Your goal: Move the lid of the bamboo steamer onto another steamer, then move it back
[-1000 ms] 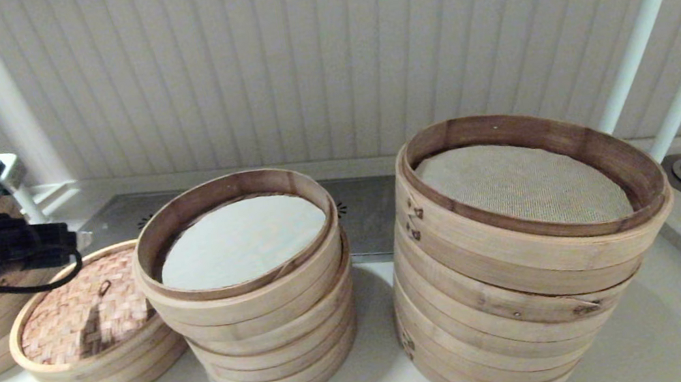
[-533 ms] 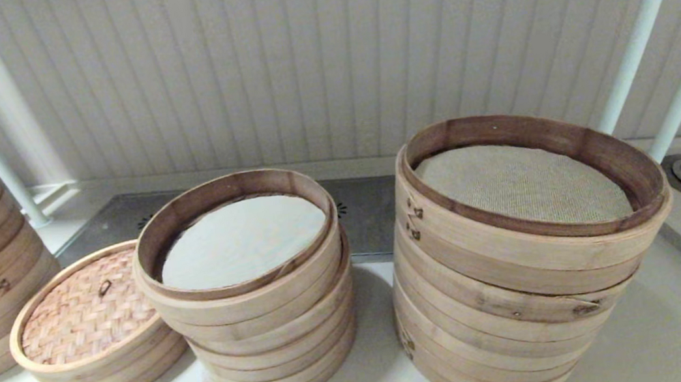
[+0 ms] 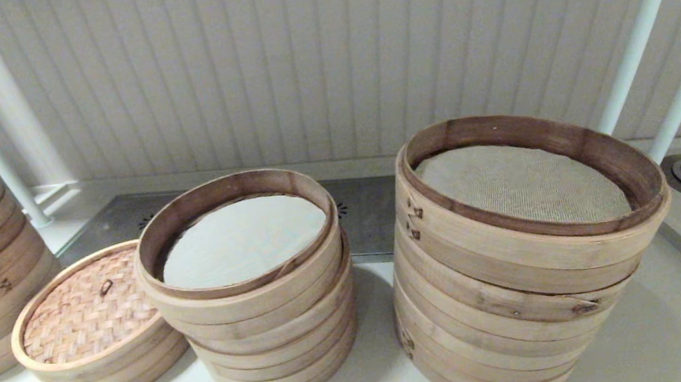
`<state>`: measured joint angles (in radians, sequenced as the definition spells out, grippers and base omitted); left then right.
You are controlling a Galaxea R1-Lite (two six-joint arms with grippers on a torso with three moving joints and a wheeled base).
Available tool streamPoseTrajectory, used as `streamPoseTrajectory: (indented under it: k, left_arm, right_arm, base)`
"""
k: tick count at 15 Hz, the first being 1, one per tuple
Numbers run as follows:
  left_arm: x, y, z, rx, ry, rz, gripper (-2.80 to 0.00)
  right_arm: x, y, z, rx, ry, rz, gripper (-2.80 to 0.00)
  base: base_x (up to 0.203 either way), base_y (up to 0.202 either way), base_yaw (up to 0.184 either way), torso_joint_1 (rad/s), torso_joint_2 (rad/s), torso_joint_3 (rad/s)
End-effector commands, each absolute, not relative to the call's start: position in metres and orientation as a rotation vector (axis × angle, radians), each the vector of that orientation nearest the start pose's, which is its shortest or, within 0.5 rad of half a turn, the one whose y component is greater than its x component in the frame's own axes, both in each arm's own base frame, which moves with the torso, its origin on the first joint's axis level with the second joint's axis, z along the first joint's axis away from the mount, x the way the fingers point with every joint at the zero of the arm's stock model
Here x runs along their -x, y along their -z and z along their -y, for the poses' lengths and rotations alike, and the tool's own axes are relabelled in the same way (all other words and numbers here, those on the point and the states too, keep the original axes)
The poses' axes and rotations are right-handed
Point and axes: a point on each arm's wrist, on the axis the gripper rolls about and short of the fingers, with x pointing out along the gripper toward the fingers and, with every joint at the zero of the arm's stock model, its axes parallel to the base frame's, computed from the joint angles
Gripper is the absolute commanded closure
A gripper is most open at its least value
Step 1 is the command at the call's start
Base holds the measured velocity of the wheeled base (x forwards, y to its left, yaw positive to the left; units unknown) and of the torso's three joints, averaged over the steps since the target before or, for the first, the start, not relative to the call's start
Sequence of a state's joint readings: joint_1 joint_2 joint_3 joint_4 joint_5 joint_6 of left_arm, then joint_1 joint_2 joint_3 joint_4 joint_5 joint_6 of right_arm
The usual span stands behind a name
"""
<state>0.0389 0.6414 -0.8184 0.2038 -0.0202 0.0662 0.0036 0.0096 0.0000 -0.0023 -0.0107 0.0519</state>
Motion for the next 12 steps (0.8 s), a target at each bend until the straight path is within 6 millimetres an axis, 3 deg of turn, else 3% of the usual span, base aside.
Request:
streamPoseTrajectory:
  k: [1, 7, 10, 12]
  left_arm:
    - [0.008, -0.242, 0.001, -0.066, -0.017, -0.014, 0.00]
    - [0.023, -0.163, 0.002, -0.064, 0.012, -0.064, 0.00]
    - [0.025, -0.135, 0.002, -0.064, 0.035, -0.077, 0.00]
    - [0.032, -0.128, 0.002, -0.067, 0.045, -0.025, 0.00]
  right_arm:
    - [0.022, -0.075, 0.000, -0.052, 0.008, -0.009, 0.00]
    - [0.022, -0.075, 0.000, -0.052, 0.006, -0.010, 0.00]
    - [0.022, -0.076, 0.000, -0.052, 0.007, -0.009, 0.00]
    - [0.022, -0.075, 0.000, -0.052, 0.007, -0.008, 0.00]
  base:
    - [0.000, 0.000, 0.000, 0.000, 0.00, 0.000]
    - [0.000, 0.000, 0.000, 0.000, 0.00, 0.000]
    - [0.000, 0.000, 0.000, 0.000, 0.00, 0.000]
    - [0.000, 0.000, 0.000, 0.000, 0.00, 0.000]
